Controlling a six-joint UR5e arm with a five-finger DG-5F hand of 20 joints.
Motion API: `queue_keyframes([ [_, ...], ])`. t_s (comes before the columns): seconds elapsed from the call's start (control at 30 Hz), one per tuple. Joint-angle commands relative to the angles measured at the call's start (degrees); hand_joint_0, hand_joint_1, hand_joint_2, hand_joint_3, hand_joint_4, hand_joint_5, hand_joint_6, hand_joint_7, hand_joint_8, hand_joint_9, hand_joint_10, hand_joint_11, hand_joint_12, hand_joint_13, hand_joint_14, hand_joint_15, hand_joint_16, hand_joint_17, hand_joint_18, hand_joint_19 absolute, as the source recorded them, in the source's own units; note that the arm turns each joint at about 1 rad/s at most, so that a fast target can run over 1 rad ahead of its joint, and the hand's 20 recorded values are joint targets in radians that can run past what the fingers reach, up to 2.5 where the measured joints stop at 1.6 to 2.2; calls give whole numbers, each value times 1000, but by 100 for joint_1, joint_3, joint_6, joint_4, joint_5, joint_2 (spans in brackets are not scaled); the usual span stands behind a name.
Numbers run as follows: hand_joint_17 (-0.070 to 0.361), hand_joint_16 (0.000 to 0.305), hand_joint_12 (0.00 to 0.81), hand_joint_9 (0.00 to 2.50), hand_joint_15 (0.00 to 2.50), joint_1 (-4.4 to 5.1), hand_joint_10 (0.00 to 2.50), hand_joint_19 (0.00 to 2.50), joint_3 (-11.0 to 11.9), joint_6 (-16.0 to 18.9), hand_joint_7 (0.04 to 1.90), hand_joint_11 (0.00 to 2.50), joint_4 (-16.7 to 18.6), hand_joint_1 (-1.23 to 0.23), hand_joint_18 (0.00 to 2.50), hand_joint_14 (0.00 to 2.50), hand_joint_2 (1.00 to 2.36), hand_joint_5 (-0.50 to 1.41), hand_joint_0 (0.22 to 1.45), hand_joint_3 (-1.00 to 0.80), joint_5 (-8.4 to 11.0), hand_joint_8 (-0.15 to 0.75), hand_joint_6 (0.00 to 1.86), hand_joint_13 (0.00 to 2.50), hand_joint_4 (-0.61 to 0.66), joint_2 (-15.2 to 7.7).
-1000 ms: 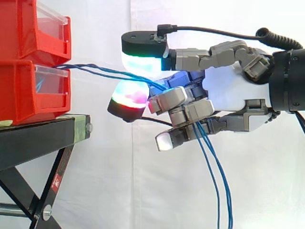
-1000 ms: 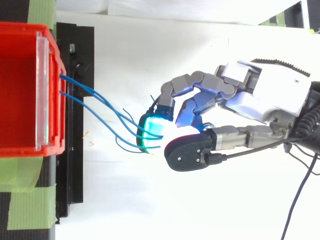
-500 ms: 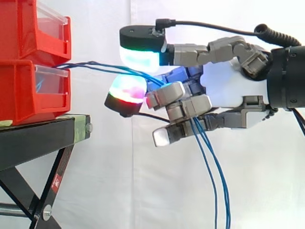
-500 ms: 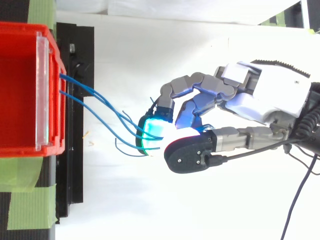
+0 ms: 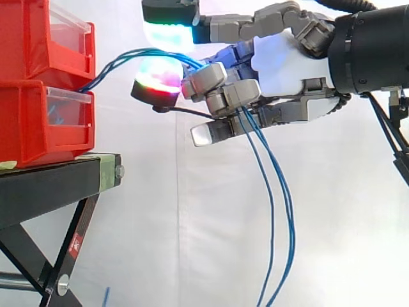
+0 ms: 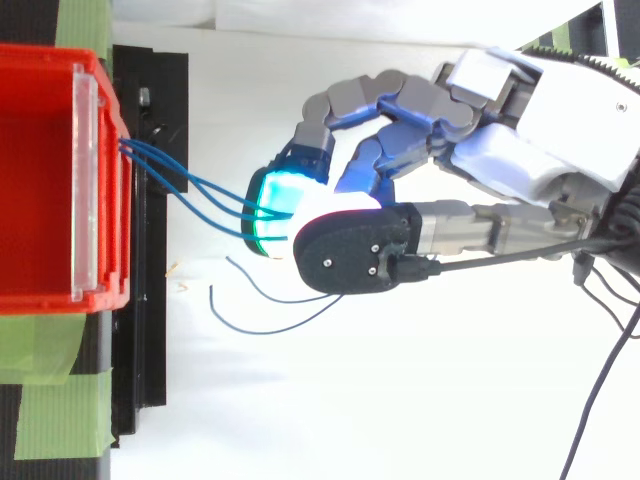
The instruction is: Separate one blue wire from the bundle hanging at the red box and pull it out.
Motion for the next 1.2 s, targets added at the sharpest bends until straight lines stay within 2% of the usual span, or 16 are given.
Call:
queue_keyframes([
  [0.0, 85, 38, 338, 869, 1543, -11, 806, 912, 16, -62, 1028, 1558, -33, -614, 786, 1129, 1016, -213, 616, -318, 20, 329, 832, 941, 260, 2],
  [0.13, 85, 38, 341, 867, 1551, -11, 812, 912, 16, -71, 1024, 1560, -42, -659, 787, 1110, 1017, -213, 630, -293, 20, 332, 834, 940, 255, 2],
  [0.3, 85, 38, 345, 836, 1546, -11, 814, 866, 25, -80, 1020, 1586, -33, -813, 770, 1080, 1021, -219, 682, -249, 20, 335, 842, 928, 245, 2],
  [0.43, 83, 37, 341, 803, 1578, -11, 818, 835, 16, -80, 1019, 1586, -42, -847, 753, 1036, 1023, -222, 707, -222, 20, 332, 848, 919, 243, 2],
  [0.67, 81, 36, 331, 679, 1530, -11, 865, 799, 16, -98, 1029, 1561, -51, -898, 650, 1110, 1025, -242, 781, -197, 20, 326, 860, 821, 237, -6],
  [0.87, 81, 36, 332, 551, 1559, -11, 742, 726, 16, -98, 1060, 1608, -51, -954, 541, 1020, 1019, -261, 804, -283, 20, 315, 843, 717, 221, 2],
  [0.93, 81, 36, 334, 514, 1496, -11, 814, 719, 16, -106, 1039, 1558, -33, -962, 541, 1092, 1014, -263, 798, -341, 20, 313, 848, 690, 222, -6],
  [1.07, 82, 36, 330, 491, 1527, -11, 768, 689, 25, -106, 1041, 1572, -33, -963, 561, 1013, 1000, -267, 763, -500, 20, 313, 839, 695, 219, 2],
  [1.17, 81, 36, 329, 494, 1524, -11, 773, 704, 16, -106, 1028, 1551, -33, -956, 559, 1011, 1000, -267, 732, -500, 20, 317, 837, 695, 226, -6],
])
